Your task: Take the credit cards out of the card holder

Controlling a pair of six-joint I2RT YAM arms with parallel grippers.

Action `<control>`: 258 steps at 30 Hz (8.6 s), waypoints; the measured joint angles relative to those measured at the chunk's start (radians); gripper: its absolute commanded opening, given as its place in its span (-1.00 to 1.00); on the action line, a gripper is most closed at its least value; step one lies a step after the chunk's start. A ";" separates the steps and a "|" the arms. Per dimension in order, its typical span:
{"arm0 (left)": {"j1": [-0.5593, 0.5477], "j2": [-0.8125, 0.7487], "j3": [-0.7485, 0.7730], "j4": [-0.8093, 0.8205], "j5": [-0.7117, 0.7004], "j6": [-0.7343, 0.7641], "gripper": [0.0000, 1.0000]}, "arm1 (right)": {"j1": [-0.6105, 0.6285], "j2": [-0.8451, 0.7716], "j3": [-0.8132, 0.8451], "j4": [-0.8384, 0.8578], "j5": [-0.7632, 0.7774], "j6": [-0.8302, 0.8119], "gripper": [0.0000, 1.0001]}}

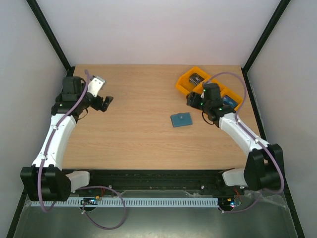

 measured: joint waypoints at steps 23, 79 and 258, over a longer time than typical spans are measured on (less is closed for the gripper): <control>-0.050 0.036 -0.048 -0.109 -0.001 0.065 0.99 | 0.019 0.506 0.148 -0.265 -0.050 -0.192 0.00; -0.065 0.077 0.237 -0.389 0.628 0.176 0.99 | 0.318 0.046 0.197 0.370 -0.834 -0.002 -0.97; -0.324 -0.440 -0.109 -0.204 0.367 -0.020 -0.95 | 0.592 -0.183 0.317 -0.136 -0.319 -0.816 0.28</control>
